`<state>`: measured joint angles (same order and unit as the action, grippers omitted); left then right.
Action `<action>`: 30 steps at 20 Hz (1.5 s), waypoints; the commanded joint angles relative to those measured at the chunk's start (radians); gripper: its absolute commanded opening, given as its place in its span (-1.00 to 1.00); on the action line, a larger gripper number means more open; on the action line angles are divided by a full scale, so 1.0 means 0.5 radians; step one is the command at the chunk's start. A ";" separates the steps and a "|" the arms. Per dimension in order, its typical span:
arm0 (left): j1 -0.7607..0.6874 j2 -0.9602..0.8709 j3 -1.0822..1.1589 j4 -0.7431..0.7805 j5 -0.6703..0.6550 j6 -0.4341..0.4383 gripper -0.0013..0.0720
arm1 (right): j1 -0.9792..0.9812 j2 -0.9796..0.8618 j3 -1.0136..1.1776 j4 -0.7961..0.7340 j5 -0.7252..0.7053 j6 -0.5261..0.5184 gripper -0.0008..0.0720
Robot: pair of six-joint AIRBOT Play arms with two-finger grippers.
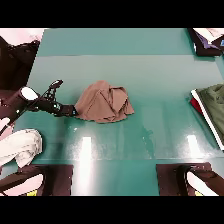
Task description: Fold the shirts.
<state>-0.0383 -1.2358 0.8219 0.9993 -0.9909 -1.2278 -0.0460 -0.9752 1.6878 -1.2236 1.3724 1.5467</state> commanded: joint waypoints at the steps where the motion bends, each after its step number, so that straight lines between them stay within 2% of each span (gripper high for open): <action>1: 0.003 0.007 -0.059 -0.095 0.187 0.010 0.66 | 0.002 -0.002 0.001 0.002 0.001 0.001 -0.93; 8: -0.079 -0.108 -0.057 -0.212 0.236 0.005 0.64 | 0.002 -0.002 0.001 0.002 0.005 0.001 -0.93; 9: -0.089 -0.113 -0.056 -0.266 0.250 0.005 -0.06 | 0.002 -0.002 0.001 0.002 0.017 0.001 -0.93; 10: -0.088 -0.111 -0.046 -0.340 0.259 0.012 -0.91 | 0.002 -0.002 0.001 0.002 0.027 0.001 -0.93; 12: -0.071 -0.103 0.055 -0.319 0.179 0.011 -0.90 | 0.002 -0.002 -0.002 0.002 0.044 0.001 -0.93; 14: -0.029 -0.063 0.251 -0.246 -0.008 0.010 -0.90 | 0.004 -0.002 -0.063 0.005 0.067 0.001 -0.93; 17: 0.058 0.112 0.607 -0.025 -0.198 0.010 -0.90 | 0.055 -0.002 -0.385 0.008 0.075 0.000 -0.92; 18: 0.084 0.172 0.721 0.040 -0.240 0.010 -0.90 | 0.096 -0.002 -0.528 0.034 0.040 -0.007 -0.70; 19: 0.110 0.230 0.835 0.099 -0.267 0.010 -0.90 | 0.142 -0.017 -0.693 0.112 -0.034 -0.009 -0.08; 20: 0.124 0.272 0.926 0.137 -0.277 0.010 -0.90 | 0.183 -0.053 -0.838 0.192 -0.105 -0.014 0.16; 25: 0.124 0.346 1.151 0.187 -0.306 0.002 -0.90 | 0.407 -0.452 -1.338 0.500 -0.650 -0.191 0.16; 30: 0.124 0.338 1.149 0.188 -0.393 -0.009 -0.90 | 0.555 -0.900 -1.329 0.797 -0.848 -0.385 0.16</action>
<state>0.0223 -1.0706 1.3834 1.0870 -1.1618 -1.2282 0.1875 -1.3087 1.0374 -0.9226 1.0363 1.4151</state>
